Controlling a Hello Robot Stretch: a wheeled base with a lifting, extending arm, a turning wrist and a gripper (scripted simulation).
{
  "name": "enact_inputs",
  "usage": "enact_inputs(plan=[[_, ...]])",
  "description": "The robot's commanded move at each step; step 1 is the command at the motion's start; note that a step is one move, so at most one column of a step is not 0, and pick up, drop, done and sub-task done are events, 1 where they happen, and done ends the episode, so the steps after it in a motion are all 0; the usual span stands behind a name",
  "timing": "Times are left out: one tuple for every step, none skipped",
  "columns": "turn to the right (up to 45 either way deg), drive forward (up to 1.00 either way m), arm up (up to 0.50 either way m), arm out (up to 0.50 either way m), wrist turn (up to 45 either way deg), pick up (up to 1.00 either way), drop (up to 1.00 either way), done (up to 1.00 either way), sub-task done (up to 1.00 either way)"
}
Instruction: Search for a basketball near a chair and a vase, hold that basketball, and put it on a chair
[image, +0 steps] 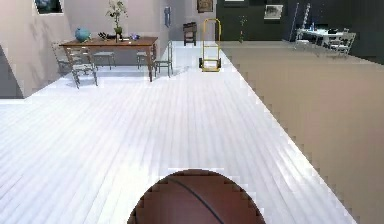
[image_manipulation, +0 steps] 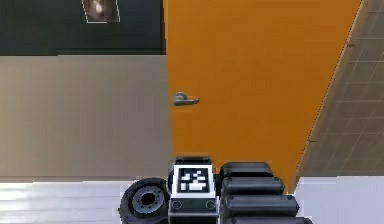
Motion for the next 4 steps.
enact_inputs(plan=[[15.0, 0.00, 0.00, 0.00, 0.0, 0.00, 0.00, 0.00, 0.00], [0.0, 1.00, 0.00, 0.00, 0.0, 0.00, 0.00, 0.00, 0.00], [0.0, 1.00, 0.00, 0.00, 0.0, 0.00, 0.00, 0.00, 0.00], [0.0, 1.00, 0.00, 0.00, 0.0, 0.00, 0.00, 0.00, 0.00]])
